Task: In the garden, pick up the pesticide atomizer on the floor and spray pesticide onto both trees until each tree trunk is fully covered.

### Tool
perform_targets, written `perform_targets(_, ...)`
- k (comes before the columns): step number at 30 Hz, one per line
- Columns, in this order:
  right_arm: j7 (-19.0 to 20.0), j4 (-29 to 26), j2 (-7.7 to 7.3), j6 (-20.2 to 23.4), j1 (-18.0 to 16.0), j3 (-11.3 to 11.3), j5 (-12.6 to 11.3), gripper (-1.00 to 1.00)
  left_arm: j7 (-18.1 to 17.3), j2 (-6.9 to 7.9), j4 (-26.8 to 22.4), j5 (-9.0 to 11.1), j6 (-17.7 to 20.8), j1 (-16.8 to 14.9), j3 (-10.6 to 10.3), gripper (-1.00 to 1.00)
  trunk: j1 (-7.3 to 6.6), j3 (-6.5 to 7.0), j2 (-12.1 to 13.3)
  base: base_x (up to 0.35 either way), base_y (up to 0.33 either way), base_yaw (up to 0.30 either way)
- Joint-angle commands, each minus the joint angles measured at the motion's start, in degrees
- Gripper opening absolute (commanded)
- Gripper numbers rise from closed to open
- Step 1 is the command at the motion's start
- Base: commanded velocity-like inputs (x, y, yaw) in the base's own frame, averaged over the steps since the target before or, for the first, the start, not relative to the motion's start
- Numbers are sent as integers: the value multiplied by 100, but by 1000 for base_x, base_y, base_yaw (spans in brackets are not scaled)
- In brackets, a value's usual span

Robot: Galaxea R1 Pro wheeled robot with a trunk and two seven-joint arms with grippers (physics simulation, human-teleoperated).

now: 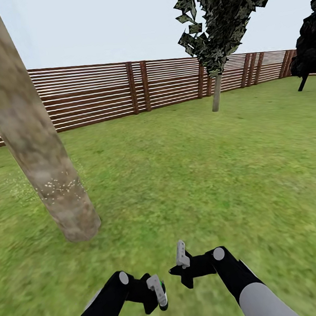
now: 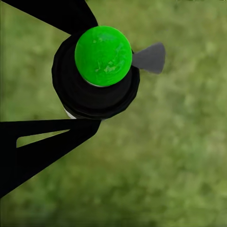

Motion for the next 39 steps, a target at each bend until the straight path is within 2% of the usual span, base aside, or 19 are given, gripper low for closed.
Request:
perform_targets(1, 29, -5, 10, -31, -4, -48, 51, -100, -22, -1, -7, -10, 38, -2, -1, -100, -1, -5, -2, 0, 0, 0)
perform_targets(4, 29, -5, 10, -31, -4, -48, 51, -100, -17, -14, -10, 15, 38, -2, 0, -100, -1, -5, -2, 0, 0, 0)
perform_targets(9, 29, -5, 10, -31, -4, -49, 51, -100, -16, -5, -11, 285, 38, -59, 17, -100, -1, -5, -2, 0, 0, 0)
perform_targets(22, 29, -5, 10, -30, -4, -50, 51, -100, -33, -25, -63, 650, 29, -72, 18, -100, -1, -5, -2, 0, 0, 0)
perform_targets(30, 29, -2, 10, -30, -4, -51, 51, -100, -51, -30, -55, 676, -93, -72, 27, -100, -1, -5, -2, 0, 0, 0)
perform_targets(39, 29, 3, 10, -31, -4, -52, 51, -100, -51, -107, -54, 705, -109, -72, 27, -100, -1, -5, -2, 0, 0, 0)
